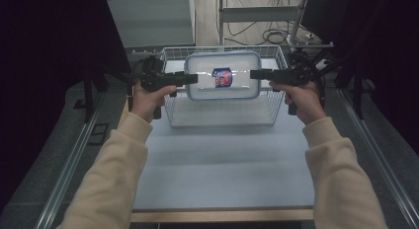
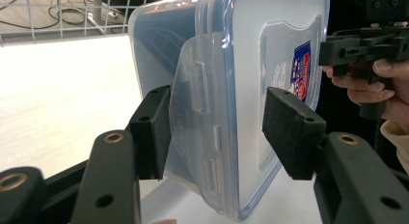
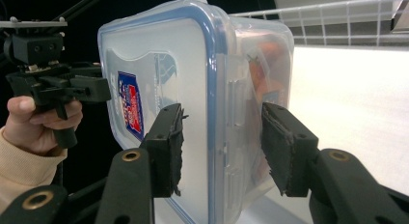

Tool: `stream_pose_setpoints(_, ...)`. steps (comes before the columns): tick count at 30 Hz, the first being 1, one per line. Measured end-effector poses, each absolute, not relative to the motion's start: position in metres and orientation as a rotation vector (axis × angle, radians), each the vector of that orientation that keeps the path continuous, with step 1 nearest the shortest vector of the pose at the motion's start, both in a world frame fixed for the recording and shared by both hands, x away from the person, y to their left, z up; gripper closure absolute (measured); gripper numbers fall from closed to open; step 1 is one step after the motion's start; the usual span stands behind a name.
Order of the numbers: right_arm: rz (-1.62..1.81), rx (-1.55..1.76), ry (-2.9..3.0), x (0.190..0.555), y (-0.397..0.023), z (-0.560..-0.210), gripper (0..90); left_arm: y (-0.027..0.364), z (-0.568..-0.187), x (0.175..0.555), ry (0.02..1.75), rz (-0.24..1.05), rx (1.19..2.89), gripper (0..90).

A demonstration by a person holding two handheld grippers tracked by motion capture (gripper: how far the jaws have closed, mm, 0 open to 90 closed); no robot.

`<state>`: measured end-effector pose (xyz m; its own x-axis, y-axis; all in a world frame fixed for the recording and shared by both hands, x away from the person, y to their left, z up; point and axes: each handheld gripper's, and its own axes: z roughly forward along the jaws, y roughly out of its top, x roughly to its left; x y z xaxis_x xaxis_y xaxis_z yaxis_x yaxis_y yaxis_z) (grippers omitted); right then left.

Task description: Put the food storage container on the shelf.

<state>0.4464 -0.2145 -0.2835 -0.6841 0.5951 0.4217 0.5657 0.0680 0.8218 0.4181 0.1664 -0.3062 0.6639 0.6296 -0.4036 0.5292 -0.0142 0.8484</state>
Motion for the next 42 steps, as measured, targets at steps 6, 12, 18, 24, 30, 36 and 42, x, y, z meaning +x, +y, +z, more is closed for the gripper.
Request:
stream_pose_setpoints(6,1.735,1.291,2.268,0.466,-0.213,-0.28,51.7,0.167,-0.304,0.436,0.987,0.085,1.672,44.8)
stream_pose_setpoints(12,1.74,1.35,2.267,0.486,-0.211,-0.285,51.7,0.168,-0.307,0.451,1.009,0.078,1.686,44.5)
stream_pose_setpoints(18,1.742,1.387,2.263,0.495,-0.209,-0.291,51.7,0.171,-0.313,0.461,1.027,0.048,1.677,44.9)
stream_pose_setpoints(24,1.751,1.447,2.251,0.507,-0.209,-0.295,51.5,0.172,-0.311,0.475,1.058,0.016,1.678,45.0)
stream_pose_setpoints(30,1.75,1.493,2.238,0.516,-0.209,-0.295,51.4,0.174,-0.312,0.488,1.084,-0.039,1.641,45.3)
stream_pose_setpoints(36,1.749,1.529,2.233,0.522,-0.21,-0.296,51.2,0.175,-0.314,0.498,1.1,-0.077,1.625,45.3)
stream_pose_setpoints(42,1.751,1.573,2.225,0.528,-0.209,-0.297,50.9,0.177,-0.317,0.505,1.124,-0.116,1.594,45.2)
